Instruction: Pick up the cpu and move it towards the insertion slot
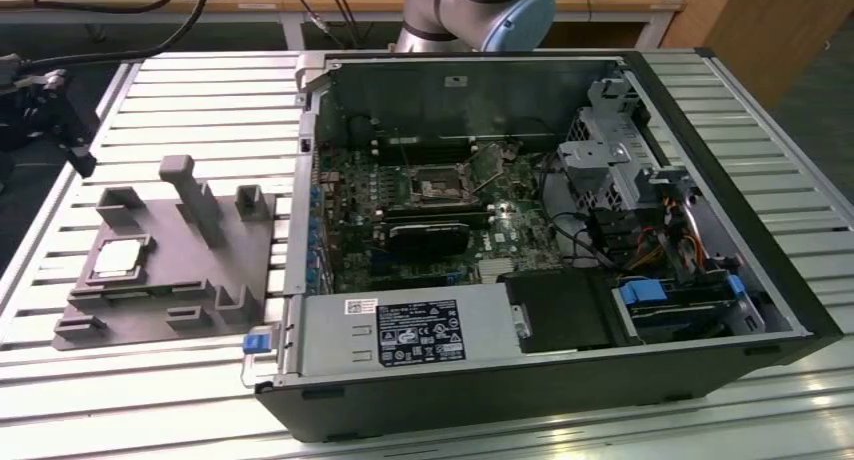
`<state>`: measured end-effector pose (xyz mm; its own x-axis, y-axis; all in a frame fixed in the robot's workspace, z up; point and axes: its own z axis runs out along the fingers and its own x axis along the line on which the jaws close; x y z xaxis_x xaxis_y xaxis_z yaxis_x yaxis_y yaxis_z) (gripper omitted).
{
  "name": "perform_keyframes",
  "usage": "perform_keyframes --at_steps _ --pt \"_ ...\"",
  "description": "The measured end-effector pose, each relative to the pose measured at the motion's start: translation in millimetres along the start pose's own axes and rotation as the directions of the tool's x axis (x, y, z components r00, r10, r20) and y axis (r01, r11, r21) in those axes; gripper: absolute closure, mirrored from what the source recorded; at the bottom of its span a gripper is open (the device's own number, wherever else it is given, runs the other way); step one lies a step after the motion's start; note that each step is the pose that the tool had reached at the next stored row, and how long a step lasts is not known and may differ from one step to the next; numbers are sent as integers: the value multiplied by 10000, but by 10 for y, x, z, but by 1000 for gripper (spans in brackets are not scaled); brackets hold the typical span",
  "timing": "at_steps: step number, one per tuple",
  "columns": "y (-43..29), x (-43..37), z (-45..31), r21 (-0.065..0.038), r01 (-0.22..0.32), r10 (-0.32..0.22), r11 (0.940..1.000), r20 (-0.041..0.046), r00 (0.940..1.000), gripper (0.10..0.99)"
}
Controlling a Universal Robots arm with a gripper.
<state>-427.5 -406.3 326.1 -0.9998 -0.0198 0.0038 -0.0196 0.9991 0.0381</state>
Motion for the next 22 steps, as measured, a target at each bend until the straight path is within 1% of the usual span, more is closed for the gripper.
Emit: perform_keyframes --at_steps 1,9,13,16,22 --pt "-1 0 18 0 0 0 10000 0 10000 322" --pt "-6 1 121 -8 5 -5 10000 0 10000 322" --pt "-8 1 166 -43 5 -5 10000 1 10000 322" --pt "-9 1 192 -67 5 -5 10000 2 10000 322" --pt "-11 1 236 -77 6 -6 10000 2 10000 322"
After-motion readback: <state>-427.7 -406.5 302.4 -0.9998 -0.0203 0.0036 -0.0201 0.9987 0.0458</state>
